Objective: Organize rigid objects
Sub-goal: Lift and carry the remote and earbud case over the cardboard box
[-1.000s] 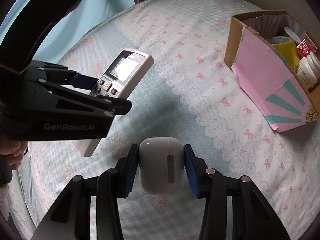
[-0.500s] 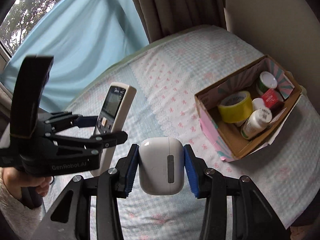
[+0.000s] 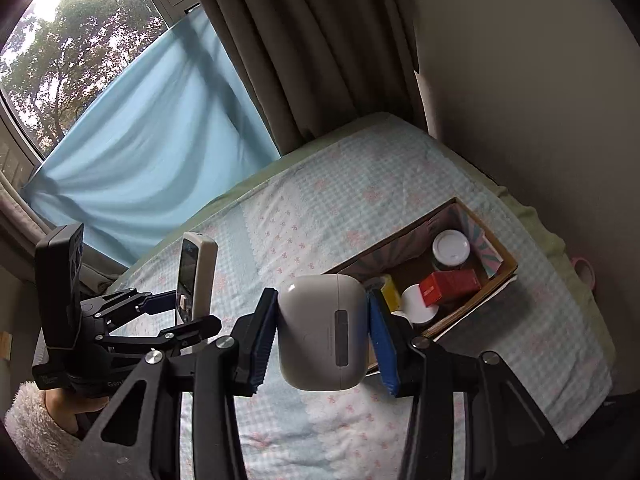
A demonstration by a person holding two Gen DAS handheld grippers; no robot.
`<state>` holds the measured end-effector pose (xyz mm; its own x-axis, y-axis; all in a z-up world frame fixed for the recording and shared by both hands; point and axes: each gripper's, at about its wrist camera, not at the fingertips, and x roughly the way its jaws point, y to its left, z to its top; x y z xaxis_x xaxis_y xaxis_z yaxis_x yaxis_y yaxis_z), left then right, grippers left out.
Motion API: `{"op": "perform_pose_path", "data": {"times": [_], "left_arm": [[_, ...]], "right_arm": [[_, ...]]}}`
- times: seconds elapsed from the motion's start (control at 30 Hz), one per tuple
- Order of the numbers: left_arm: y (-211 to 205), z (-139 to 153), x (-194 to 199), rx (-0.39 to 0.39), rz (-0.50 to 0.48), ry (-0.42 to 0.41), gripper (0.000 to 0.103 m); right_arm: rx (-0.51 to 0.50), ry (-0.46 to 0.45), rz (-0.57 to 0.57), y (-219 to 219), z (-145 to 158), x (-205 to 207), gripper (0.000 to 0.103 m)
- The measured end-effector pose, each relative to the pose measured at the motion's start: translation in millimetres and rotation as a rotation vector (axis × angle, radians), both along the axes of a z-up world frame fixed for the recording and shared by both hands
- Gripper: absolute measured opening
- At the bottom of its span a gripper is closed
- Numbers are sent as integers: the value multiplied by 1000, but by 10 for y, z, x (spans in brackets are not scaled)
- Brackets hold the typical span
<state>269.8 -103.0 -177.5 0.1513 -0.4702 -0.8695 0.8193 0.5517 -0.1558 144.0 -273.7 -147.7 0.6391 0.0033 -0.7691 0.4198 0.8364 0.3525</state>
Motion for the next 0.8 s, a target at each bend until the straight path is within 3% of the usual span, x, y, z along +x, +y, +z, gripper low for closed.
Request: {"op": "perform_pose_path", "data": {"times": [0.17,0.33,0.53,0.8], "left_arm": [[-427,-126,-78,-20,87,41,54],[-749,-452,-81,-3,146,84,54],[-966,-949,39,26,212,126,54],[-1101,-1460,199,40,280,142,54]], "right_arm": [[7,19,58,-579,-73,-12,41],[18,56,98,-1028,-298,146,41],[51,122,150,-1409,-738,473,41],[109,191,235,-1547,-1396,1036,41]]}}
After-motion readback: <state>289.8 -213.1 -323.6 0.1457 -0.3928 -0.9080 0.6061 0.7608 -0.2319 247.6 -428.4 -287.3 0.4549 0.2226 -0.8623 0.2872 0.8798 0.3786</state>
